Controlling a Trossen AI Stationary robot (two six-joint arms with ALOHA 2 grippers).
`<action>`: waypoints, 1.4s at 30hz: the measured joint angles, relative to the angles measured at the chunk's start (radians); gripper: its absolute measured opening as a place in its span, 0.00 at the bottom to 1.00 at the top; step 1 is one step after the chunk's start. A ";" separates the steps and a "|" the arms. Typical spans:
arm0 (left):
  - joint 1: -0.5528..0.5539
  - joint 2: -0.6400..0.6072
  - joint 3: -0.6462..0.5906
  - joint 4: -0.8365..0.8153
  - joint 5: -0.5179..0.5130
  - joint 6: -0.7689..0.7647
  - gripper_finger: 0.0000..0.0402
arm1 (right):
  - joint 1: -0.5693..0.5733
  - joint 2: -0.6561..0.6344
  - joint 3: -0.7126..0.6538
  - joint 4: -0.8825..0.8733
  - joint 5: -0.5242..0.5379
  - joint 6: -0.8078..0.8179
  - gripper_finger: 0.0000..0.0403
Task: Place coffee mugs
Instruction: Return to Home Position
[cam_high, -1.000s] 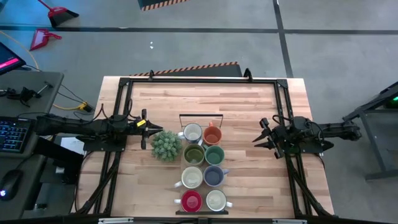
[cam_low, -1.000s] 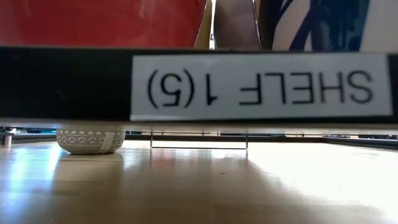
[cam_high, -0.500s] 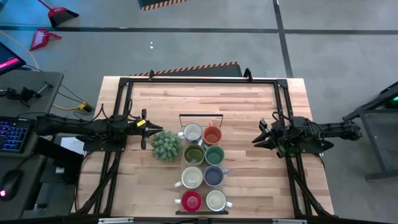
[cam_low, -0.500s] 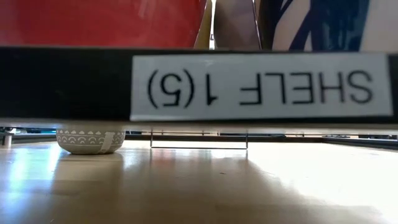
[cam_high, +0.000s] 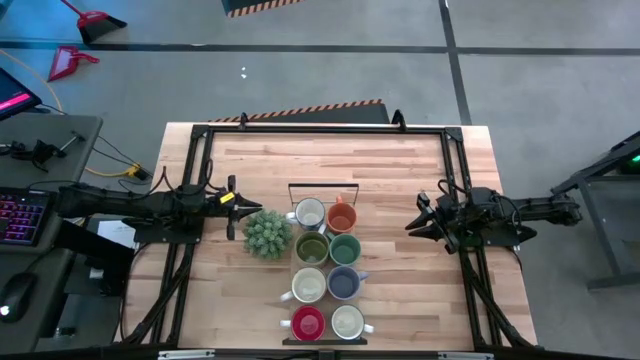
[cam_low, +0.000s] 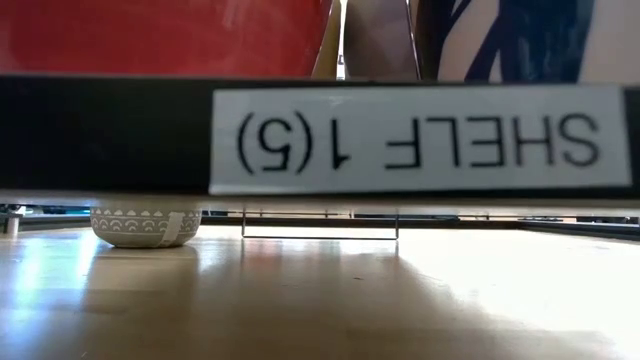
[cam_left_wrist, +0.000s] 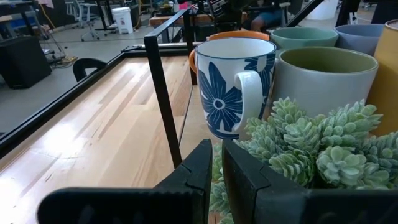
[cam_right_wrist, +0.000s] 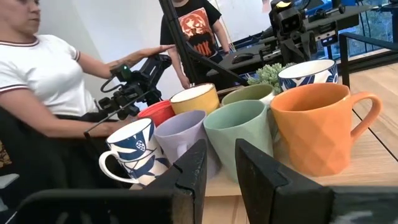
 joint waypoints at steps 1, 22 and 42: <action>0.000 -0.002 0.000 0.000 0.000 0.000 0.06 | 0.000 0.000 0.000 0.000 0.000 0.000 0.18; -0.008 -0.351 0.000 -0.139 0.049 -0.121 0.06 | 0.000 0.001 0.000 0.000 0.001 0.000 0.18; -0.053 -0.345 0.000 -0.145 0.089 -0.071 0.06 | 0.000 0.001 0.000 0.000 0.001 0.000 0.18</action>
